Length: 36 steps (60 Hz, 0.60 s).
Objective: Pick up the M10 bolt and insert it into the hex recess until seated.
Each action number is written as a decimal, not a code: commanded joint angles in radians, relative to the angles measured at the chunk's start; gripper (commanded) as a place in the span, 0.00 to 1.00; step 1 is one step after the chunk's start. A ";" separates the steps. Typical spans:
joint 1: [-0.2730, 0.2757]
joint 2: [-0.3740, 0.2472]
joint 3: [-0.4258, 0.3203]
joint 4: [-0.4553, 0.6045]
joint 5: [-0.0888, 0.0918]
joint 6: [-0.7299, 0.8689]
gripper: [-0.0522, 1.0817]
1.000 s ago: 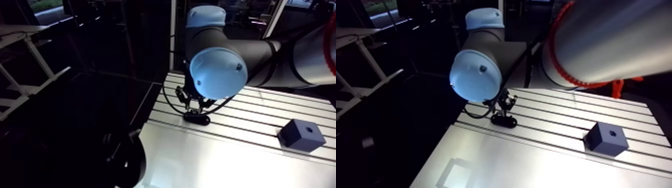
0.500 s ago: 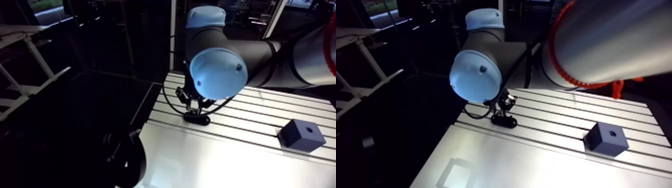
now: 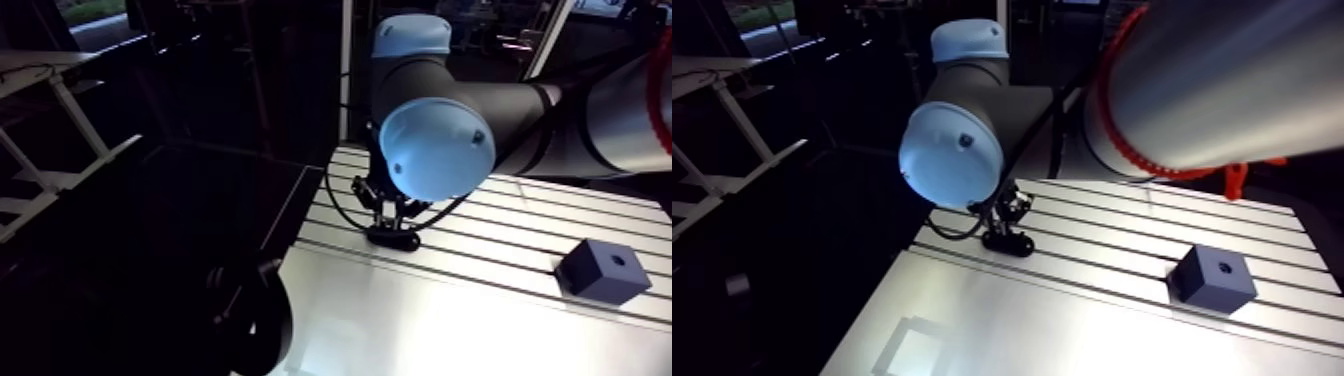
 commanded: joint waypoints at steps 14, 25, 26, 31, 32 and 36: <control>0.000 -0.003 0.005 0.000 0.000 0.000 0.64; 0.000 -0.005 0.007 0.000 -0.001 0.000 0.65; 0.000 -0.005 0.008 0.000 -0.002 -0.001 0.65; 0.000 -0.005 0.008 0.000 -0.002 -0.001 0.65; 0.000 -0.005 0.008 0.000 -0.002 -0.001 0.65; 0.000 -0.005 0.008 0.000 -0.002 -0.002 0.65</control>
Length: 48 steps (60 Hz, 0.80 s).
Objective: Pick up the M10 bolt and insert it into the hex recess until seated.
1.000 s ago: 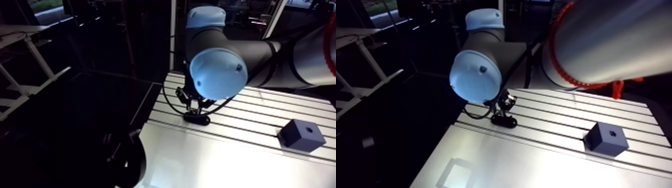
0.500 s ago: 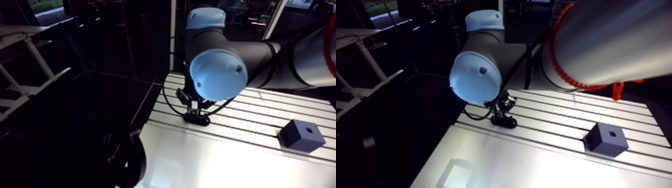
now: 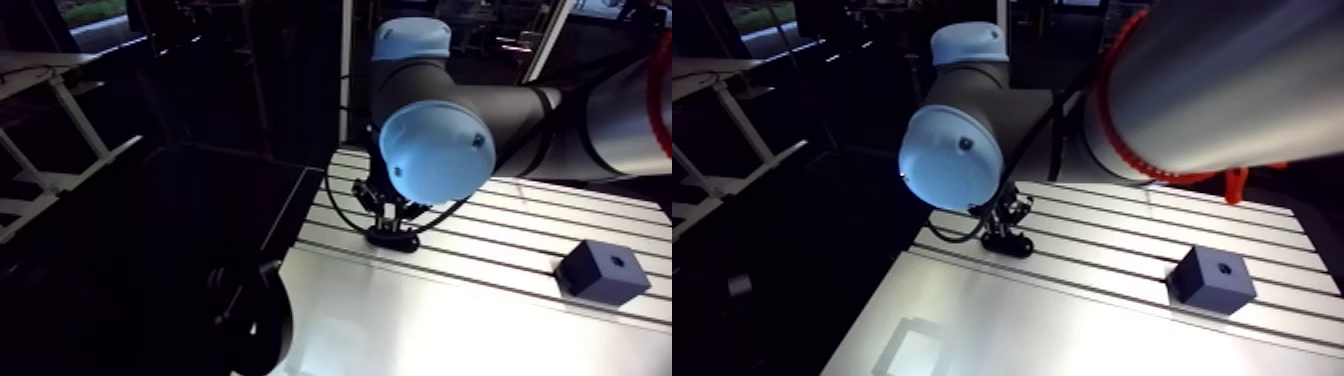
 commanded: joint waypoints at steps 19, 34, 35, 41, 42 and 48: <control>0.000 0.000 0.001 -0.001 0.000 -0.003 0.66; 0.000 0.001 -0.002 0.000 0.000 -0.004 0.67; 0.000 0.001 -0.002 0.000 0.000 -0.004 0.67; 0.000 0.001 0.000 -0.001 0.001 -0.015 0.68; 0.000 0.001 0.000 -0.001 0.001 -0.015 0.68; 0.000 -0.003 -0.002 -0.002 0.003 -0.030 0.71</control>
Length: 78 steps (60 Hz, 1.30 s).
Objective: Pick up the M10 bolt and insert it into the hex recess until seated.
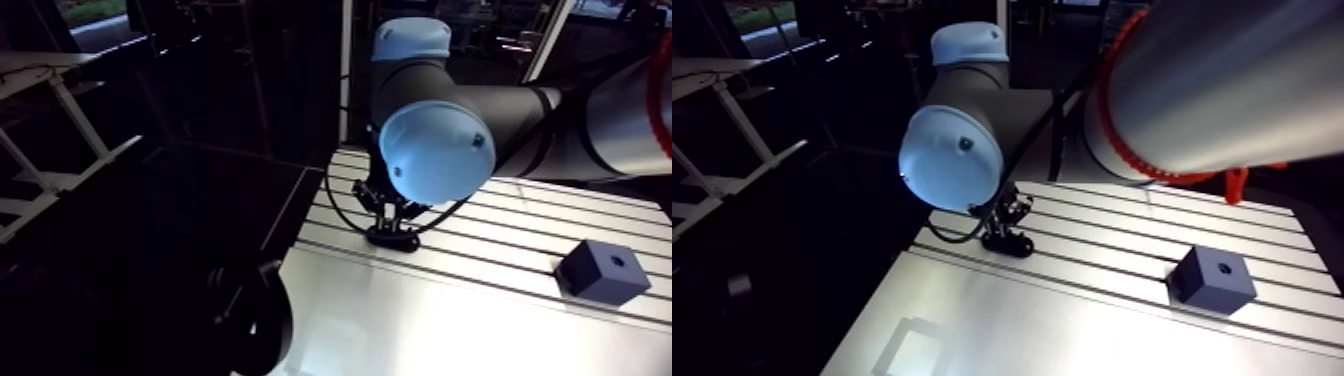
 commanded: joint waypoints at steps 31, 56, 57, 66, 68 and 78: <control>0.000 -0.090 -0.026 0.063 0.001 -0.054 0.77; -0.038 -0.154 -0.101 0.159 0.001 -0.250 0.92; -0.041 -0.156 -0.109 0.173 -0.001 -0.263 0.93; -0.085 -0.170 -0.159 0.230 -0.008 -0.355 0.95; -0.103 -0.170 -0.175 0.241 -0.011 -0.370 0.95; -0.220 -0.187 -0.272 0.353 -0.009 -0.490 0.95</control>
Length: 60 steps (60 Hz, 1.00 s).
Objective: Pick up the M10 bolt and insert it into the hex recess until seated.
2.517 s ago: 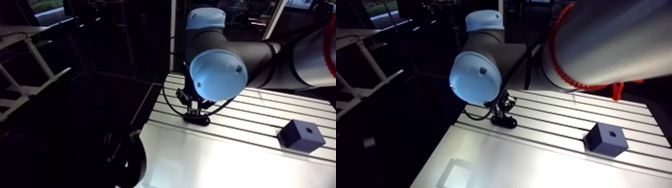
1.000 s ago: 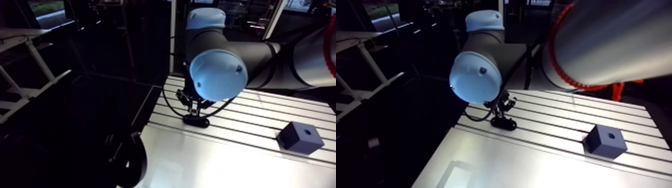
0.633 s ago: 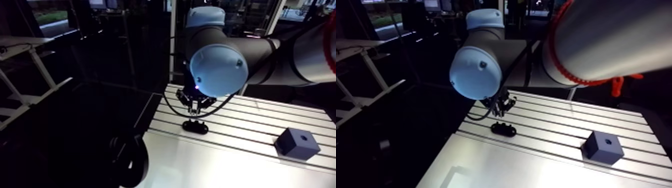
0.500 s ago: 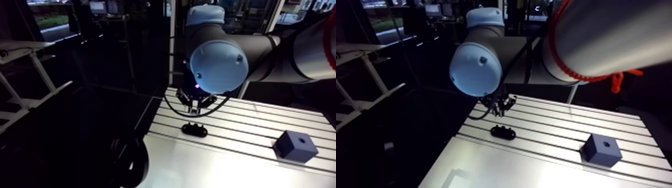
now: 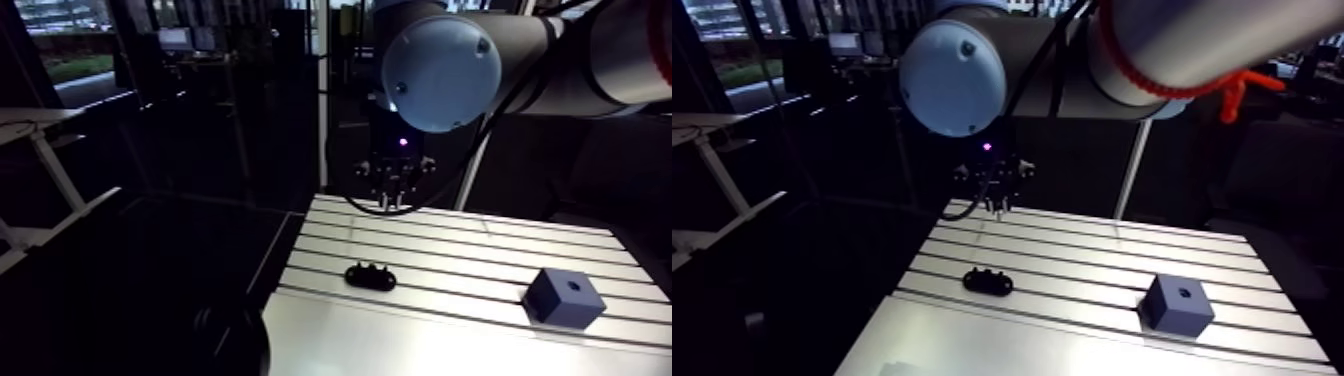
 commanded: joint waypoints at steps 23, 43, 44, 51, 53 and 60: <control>-0.391 0.018 -0.317 0.459 0.008 -0.677 0.97; -0.461 0.085 -0.404 0.556 -0.023 -0.755 0.98; -0.462 0.089 -0.406 0.557 -0.023 -0.760 0.98; -0.461 0.096 -0.404 0.559 -0.024 -0.765 0.98; -0.461 0.097 -0.403 0.559 -0.023 -0.765 0.98; -0.462 0.105 -0.409 0.568 -0.023 -0.765 0.98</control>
